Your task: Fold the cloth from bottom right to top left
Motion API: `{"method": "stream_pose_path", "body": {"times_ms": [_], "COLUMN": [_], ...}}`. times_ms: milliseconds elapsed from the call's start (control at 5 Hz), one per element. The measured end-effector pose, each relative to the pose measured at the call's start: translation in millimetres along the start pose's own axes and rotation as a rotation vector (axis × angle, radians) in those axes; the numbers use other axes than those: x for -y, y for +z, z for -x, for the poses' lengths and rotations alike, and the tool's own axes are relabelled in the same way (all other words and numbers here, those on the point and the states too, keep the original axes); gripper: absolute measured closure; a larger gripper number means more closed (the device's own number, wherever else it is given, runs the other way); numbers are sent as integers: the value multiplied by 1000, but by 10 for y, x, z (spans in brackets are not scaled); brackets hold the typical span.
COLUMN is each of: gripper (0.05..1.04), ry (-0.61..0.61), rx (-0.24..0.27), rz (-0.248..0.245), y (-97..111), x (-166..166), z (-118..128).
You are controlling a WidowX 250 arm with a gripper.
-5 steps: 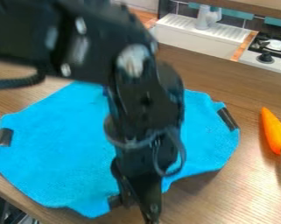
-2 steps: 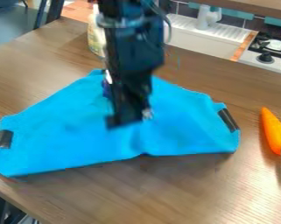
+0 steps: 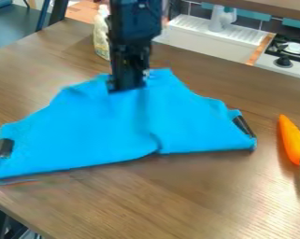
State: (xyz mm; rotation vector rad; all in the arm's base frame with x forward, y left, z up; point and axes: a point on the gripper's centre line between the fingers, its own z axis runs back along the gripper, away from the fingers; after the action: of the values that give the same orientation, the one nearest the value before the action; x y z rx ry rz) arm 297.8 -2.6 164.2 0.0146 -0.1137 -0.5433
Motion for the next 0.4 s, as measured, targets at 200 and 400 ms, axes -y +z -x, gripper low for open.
{"method": "stream_pose_path", "body": {"times_ms": [200, 400], "gripper": [1020, 1020], "ry": [-1, 14], "rx": [-19, -23], "rz": [4, 17], "y": [-69, -80], "x": [-268, -573], "z": [-94, -211]}}
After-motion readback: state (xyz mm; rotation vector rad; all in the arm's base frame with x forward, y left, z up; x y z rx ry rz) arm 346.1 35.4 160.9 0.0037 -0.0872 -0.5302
